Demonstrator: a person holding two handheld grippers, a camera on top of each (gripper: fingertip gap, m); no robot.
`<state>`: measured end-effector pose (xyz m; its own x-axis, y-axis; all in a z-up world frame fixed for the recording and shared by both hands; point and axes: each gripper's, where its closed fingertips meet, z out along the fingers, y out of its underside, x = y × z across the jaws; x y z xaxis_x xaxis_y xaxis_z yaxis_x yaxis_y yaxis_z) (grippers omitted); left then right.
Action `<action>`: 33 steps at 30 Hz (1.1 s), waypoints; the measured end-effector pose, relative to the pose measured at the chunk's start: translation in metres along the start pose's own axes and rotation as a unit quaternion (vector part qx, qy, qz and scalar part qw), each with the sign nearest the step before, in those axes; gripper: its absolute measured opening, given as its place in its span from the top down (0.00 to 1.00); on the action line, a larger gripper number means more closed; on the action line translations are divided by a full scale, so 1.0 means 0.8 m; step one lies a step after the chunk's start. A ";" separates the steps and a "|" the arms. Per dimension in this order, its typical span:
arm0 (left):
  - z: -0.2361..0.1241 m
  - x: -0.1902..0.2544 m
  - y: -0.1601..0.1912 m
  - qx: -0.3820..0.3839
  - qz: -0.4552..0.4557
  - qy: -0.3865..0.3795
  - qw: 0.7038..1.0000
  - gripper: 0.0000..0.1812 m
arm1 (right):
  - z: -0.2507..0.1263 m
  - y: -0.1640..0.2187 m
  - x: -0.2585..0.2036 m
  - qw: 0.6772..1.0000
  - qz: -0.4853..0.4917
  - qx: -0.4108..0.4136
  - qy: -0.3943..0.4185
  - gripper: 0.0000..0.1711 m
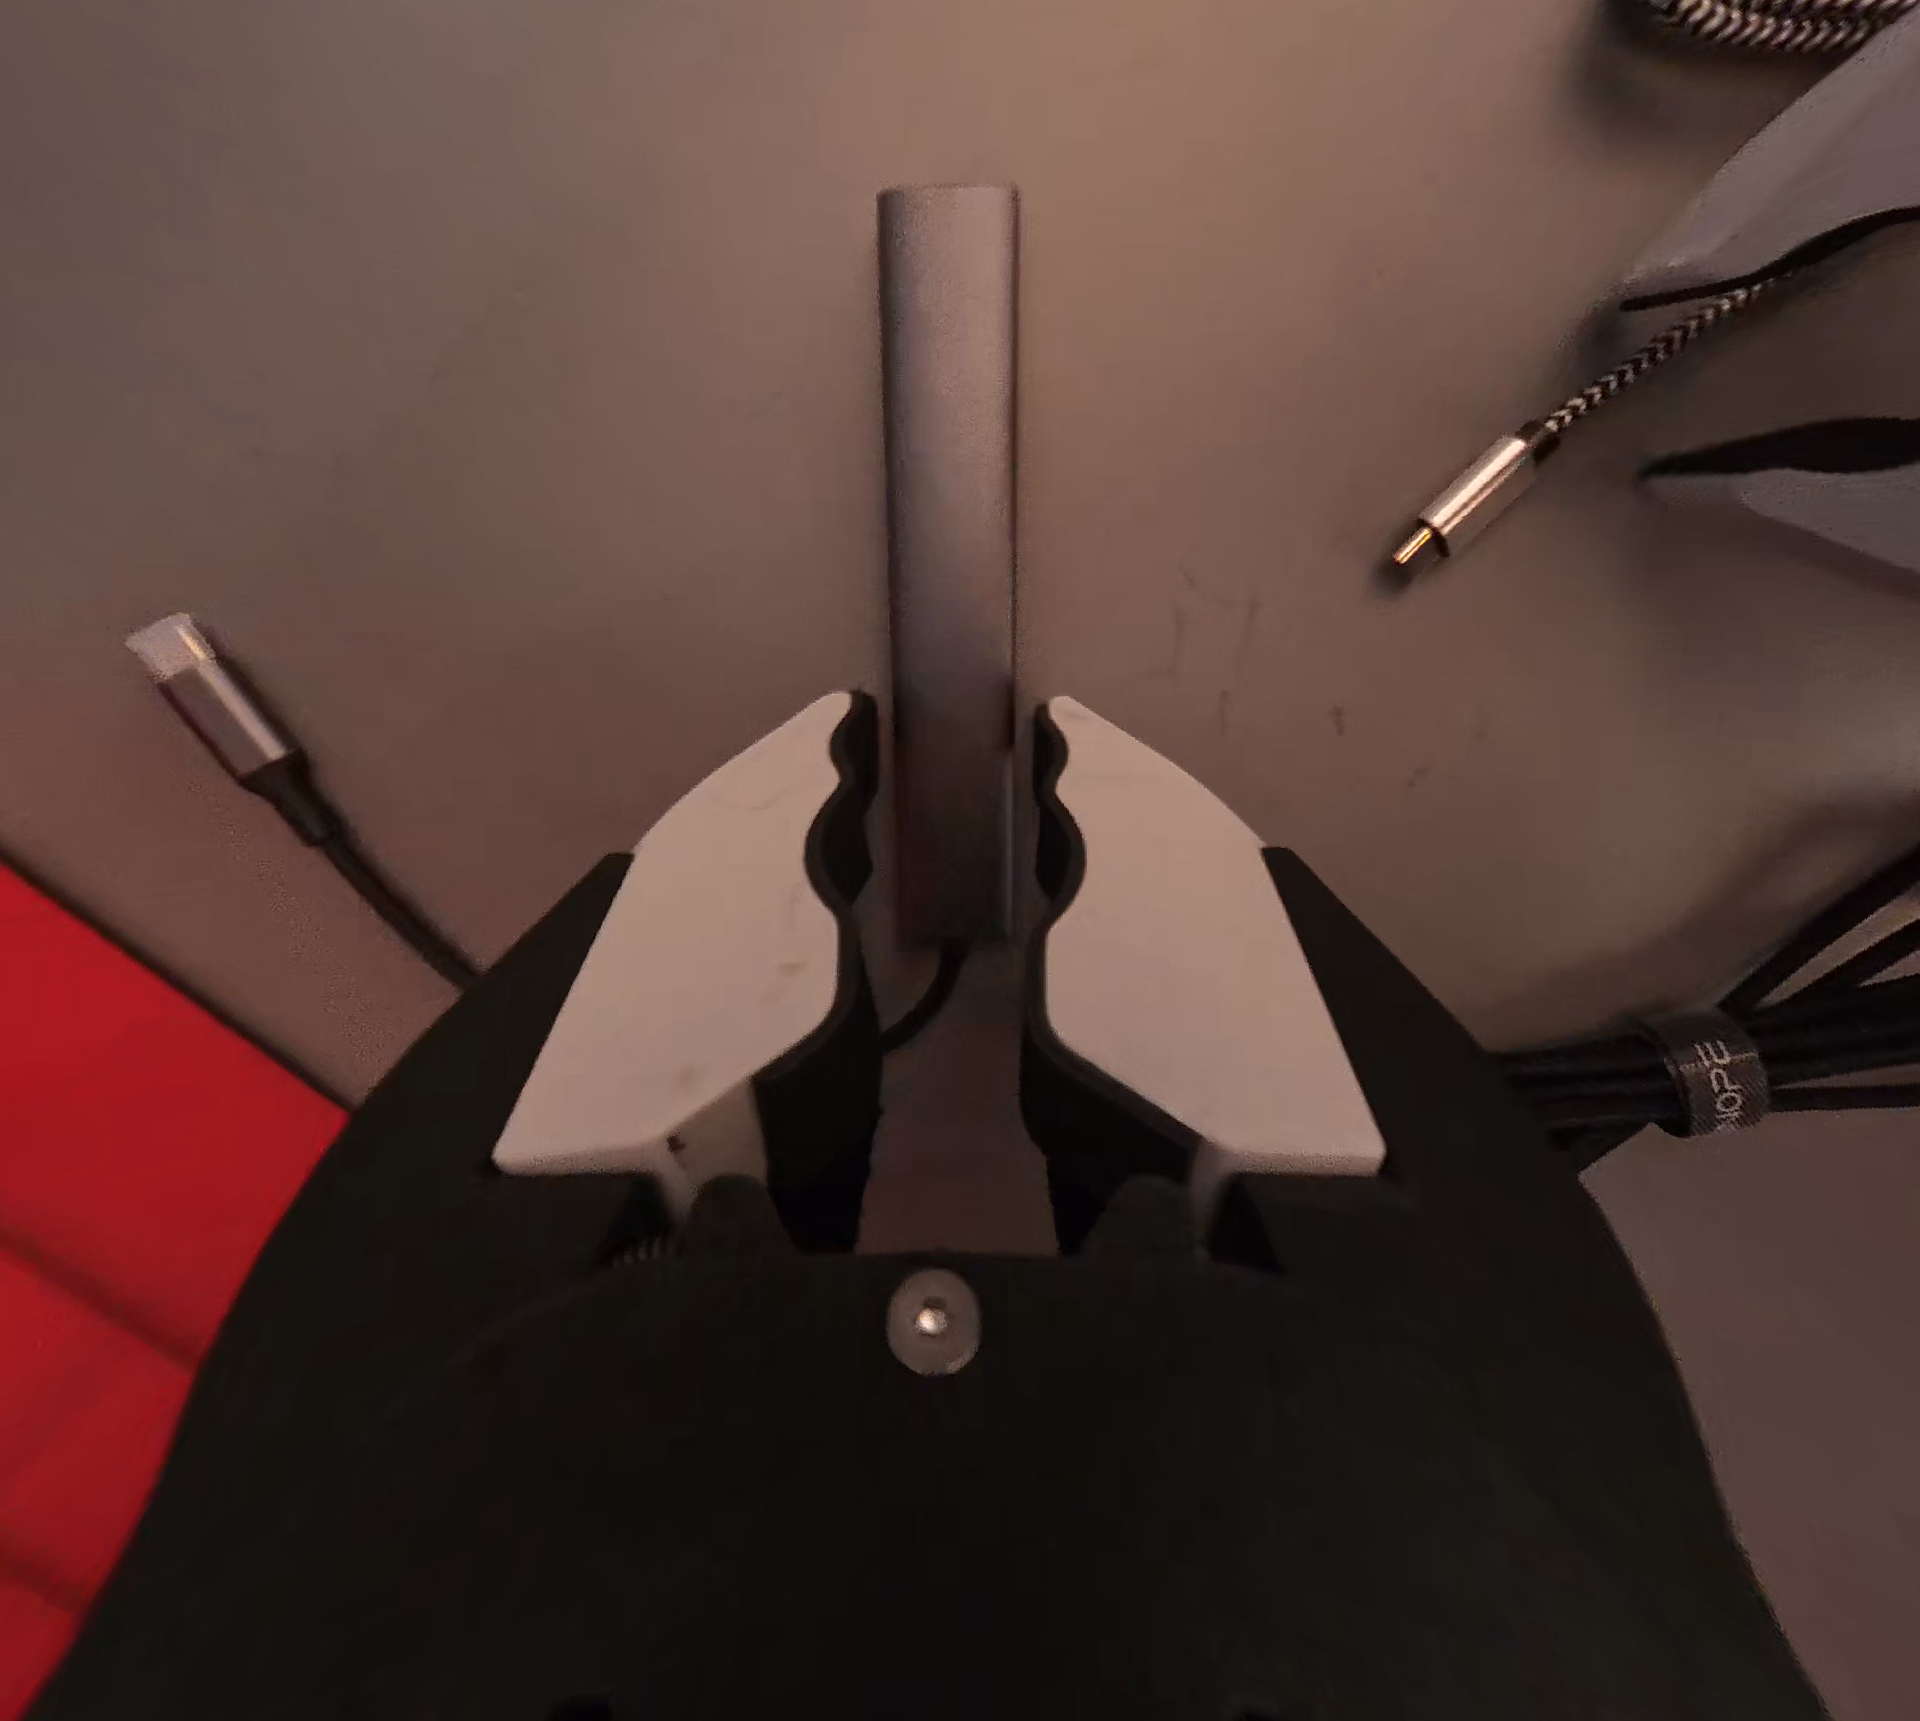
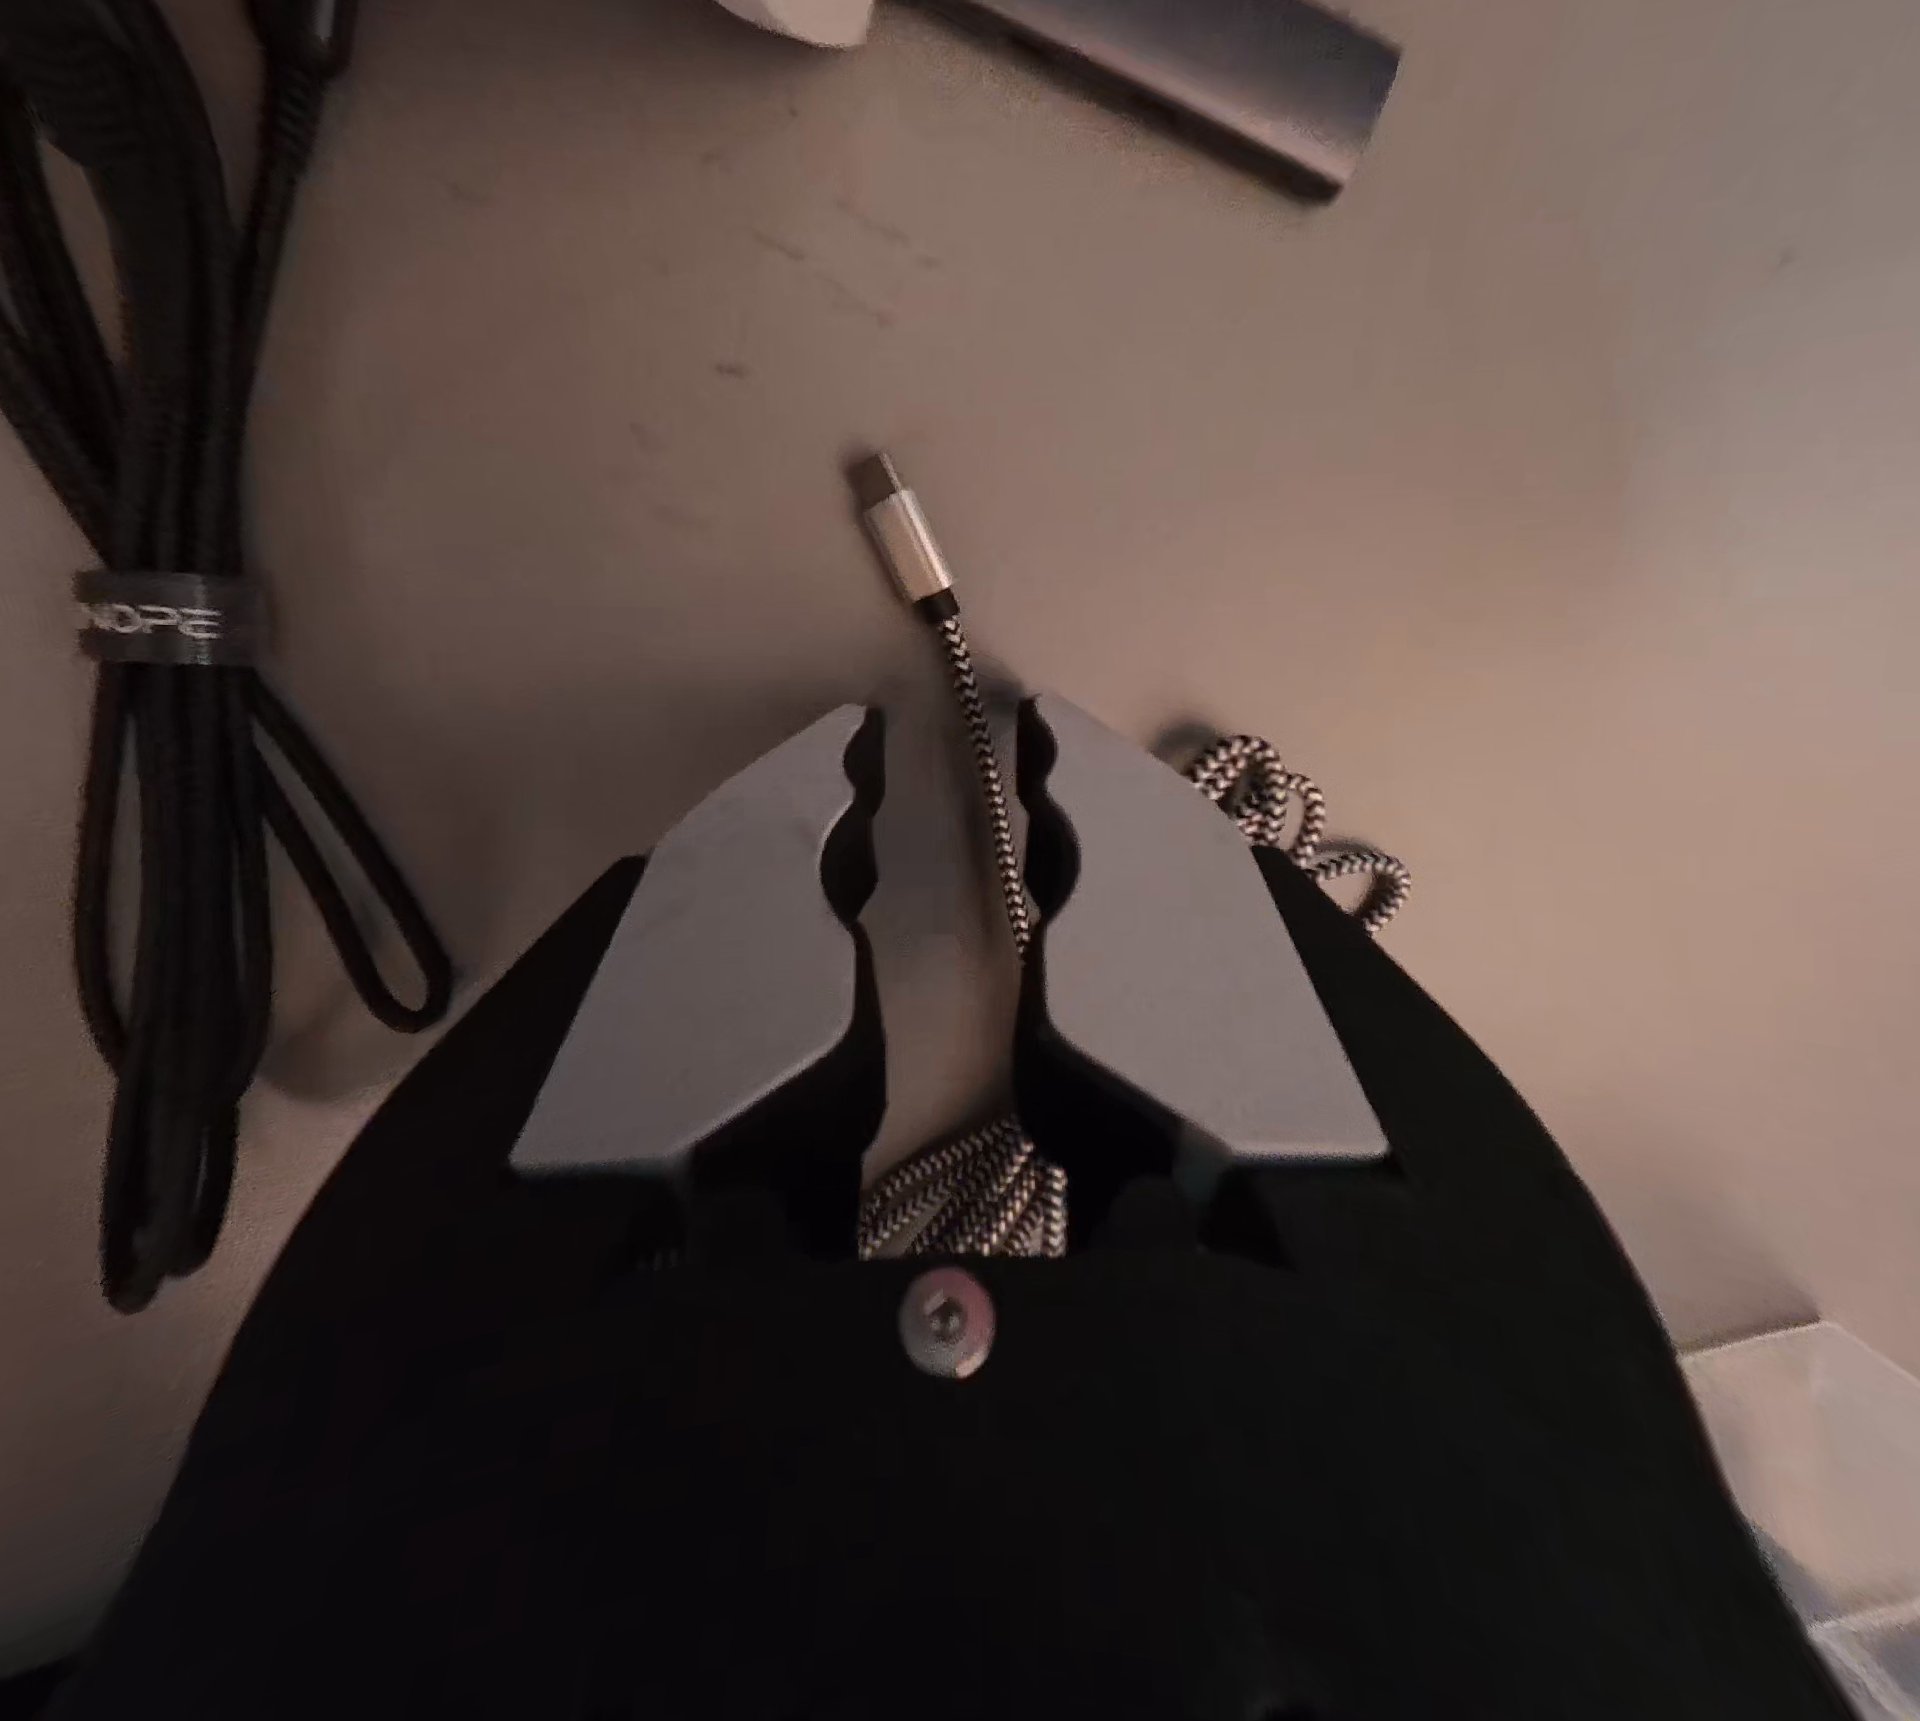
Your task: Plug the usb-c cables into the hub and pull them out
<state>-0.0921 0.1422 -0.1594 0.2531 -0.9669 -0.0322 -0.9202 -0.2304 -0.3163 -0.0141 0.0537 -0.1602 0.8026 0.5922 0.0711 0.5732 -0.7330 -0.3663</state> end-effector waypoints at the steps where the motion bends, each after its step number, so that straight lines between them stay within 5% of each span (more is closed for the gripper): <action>1: 0.000 0.000 0.001 -0.002 -0.001 0.001 1.000 0.82 | 0.001 -0.002 -0.002 1.000 -0.001 0.006 -0.005 0.93; 9: -0.034 0.002 -0.016 0.047 -0.010 0.035 0.998 0.74 | -0.030 -0.026 0.014 0.995 -0.021 0.090 0.036 0.98; 14: -0.106 0.048 -0.065 0.203 0.012 0.178 0.963 0.73 | -0.084 -0.072 0.019 0.972 -0.018 0.224 0.074 0.98; 20: -0.130 0.078 -0.079 0.260 0.037 0.272 0.926 0.71 | -0.092 -0.085 0.007 0.965 -0.056 0.239 0.093 0.98; 25: -0.117 0.084 -0.069 0.229 0.038 0.292 0.928 0.96 | -0.090 -0.090 0.000 0.963 -0.076 0.239 0.096 0.98; 33: -0.126 0.083 -0.066 0.219 0.000 0.354 0.909 0.98 | -0.098 -0.098 -0.004 0.953 -0.104 0.265 0.106 0.97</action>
<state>-0.0565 0.0792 -0.0491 -0.1455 -0.8315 0.5362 -0.6737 -0.3136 -0.6692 -0.0487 0.0829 -0.0586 0.7278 0.5845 0.3586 0.6053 -0.3018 -0.7366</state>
